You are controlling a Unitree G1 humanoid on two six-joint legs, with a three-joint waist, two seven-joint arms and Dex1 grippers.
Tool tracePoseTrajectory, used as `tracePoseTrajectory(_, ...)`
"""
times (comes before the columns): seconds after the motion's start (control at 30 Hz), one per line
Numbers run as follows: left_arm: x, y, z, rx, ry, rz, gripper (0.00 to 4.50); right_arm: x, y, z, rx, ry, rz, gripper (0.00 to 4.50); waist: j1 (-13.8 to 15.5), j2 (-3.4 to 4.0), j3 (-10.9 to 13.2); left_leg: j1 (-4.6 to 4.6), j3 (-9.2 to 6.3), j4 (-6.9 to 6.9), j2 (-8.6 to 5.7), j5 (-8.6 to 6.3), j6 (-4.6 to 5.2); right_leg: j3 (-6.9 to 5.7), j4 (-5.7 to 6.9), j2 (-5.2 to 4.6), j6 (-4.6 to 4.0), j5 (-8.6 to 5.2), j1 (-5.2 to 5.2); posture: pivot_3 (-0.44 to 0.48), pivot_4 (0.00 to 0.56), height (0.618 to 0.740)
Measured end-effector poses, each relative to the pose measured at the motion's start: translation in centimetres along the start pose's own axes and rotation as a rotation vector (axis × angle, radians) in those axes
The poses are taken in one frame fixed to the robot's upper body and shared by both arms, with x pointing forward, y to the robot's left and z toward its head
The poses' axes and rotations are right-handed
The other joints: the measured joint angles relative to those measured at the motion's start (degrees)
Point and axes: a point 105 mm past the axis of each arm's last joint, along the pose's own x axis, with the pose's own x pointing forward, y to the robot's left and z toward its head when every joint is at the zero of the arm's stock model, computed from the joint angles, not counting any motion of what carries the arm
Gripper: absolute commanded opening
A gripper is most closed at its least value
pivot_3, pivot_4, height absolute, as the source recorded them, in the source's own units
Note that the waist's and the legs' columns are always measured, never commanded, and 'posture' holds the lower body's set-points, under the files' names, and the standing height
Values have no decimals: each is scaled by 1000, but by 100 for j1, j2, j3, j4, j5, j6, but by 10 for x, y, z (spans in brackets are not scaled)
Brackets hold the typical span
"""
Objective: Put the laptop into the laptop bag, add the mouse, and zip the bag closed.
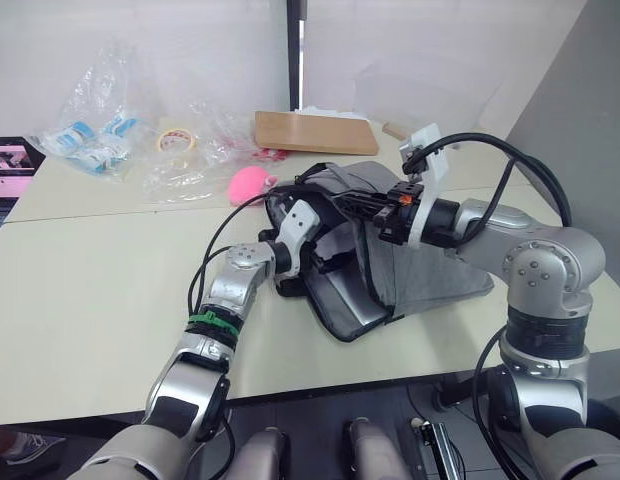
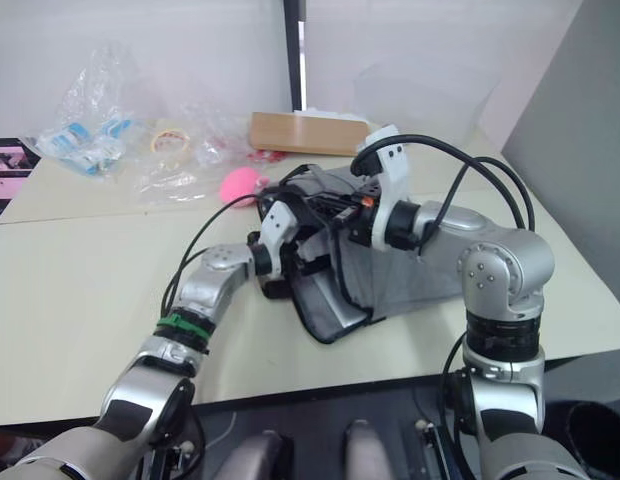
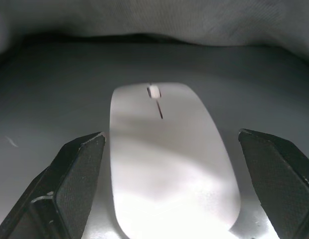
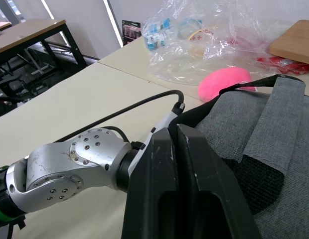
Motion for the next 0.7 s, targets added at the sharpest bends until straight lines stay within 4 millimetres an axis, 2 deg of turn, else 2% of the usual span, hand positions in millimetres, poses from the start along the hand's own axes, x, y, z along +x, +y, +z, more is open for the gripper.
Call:
tracePoseTrajectory(0.23, -12, -4, -16, -23, 44, 4, 4480, 0, 0, 0, 1, 0, 1, 0, 0, 0, 0, 0, 0, 0, 0, 0, 0, 1, 0, 0, 0, 0, 0, 0, 150, 740)
tracePoseTrajectory(0.53, -16, -6, -13, 2, 42, 11, 4480, 1, 1, 0, 1, 1, 3, 0, -7, 0, 0, 1, 0, 0, 0, 0, 0, 1, 0, 0, 0, 0, 0, 0, 150, 740)
tracePoseTrajectory(0.7, -39, -1, -12, -10, 39, 47, 4480, 1, 2, -4, 7, 10, 12, 0, -26, 1, 0, 1, 0, -1, 2, 0, 0, 3, 0, 1, 0, 0, -1, 0, 150, 740)
